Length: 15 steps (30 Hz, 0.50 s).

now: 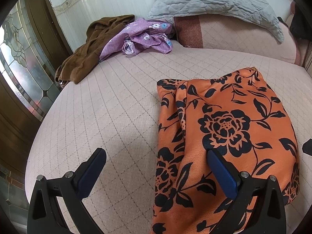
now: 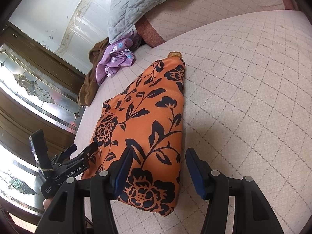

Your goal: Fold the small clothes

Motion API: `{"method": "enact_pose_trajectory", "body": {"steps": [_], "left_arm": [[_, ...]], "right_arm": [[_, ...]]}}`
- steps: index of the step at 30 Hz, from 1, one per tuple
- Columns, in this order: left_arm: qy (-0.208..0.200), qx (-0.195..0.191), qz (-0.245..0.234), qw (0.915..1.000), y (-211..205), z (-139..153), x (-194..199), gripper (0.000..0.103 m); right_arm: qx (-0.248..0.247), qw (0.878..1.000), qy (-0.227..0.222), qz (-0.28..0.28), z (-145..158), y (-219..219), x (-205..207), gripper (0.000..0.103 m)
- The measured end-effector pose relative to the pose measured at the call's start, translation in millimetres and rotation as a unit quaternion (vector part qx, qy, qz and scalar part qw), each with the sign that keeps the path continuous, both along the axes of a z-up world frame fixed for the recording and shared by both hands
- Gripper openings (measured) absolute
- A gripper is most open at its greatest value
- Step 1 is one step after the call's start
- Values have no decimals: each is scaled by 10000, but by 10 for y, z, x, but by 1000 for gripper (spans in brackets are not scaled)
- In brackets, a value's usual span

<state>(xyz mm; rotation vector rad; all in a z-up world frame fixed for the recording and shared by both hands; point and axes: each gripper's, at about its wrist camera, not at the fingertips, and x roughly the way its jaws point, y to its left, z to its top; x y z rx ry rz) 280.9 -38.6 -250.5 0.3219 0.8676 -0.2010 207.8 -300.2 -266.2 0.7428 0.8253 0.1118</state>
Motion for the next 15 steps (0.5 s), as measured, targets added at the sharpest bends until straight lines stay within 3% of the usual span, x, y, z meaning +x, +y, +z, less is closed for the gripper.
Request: {"method": "enact_pose_trajectory", "body": {"steps": [9,15], "left_arm": [[178,-101,-20,9998,0,-56,36,103],[887,-712,-180,9933,62,-203,192,103]], "right_arm": [[15,10000,5,23,-30,16,34,61],[197,9997,56,166,-126,48,151,64]]}}
